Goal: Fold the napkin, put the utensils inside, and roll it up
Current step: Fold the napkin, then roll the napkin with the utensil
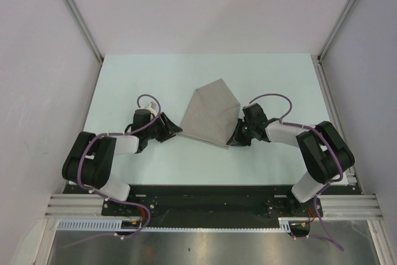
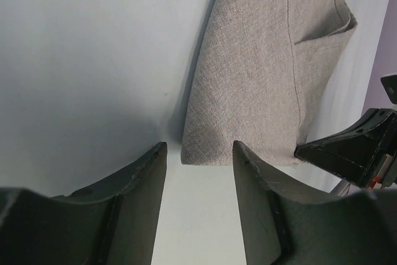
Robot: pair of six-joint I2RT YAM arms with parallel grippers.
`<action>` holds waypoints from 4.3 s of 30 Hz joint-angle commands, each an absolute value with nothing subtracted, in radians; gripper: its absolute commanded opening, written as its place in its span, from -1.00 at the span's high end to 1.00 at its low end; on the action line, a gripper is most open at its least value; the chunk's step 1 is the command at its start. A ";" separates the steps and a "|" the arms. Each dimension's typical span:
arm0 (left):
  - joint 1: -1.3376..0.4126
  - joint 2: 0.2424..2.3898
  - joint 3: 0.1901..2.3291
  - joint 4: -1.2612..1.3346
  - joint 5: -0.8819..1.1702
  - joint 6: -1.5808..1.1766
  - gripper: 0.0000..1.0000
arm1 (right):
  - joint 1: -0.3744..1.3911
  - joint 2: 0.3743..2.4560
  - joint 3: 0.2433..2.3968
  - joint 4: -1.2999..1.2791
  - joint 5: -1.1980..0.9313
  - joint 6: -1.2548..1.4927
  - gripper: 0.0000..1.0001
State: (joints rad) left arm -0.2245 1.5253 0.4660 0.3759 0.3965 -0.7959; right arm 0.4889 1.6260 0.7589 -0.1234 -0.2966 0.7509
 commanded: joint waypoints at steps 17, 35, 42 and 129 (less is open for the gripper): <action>-0.259 1.651 0.502 0.419 0.399 -0.845 0.66 | 0.459 1.479 0.750 -0.207 -0.197 0.681 0.19; -0.252 1.626 0.603 0.322 0.517 -0.867 1.00 | 0.857 1.568 1.052 -0.063 0.163 0.210 -0.21; -0.236 1.644 0.606 0.324 0.554 -0.879 1.00 | 1.026 1.736 1.138 0.040 0.329 0.086 -0.24; -0.380 1.232 0.495 0.183 0.161 -0.365 -0.63 | 0.631 2.249 1.603 -0.684 -0.811 -0.052 1.00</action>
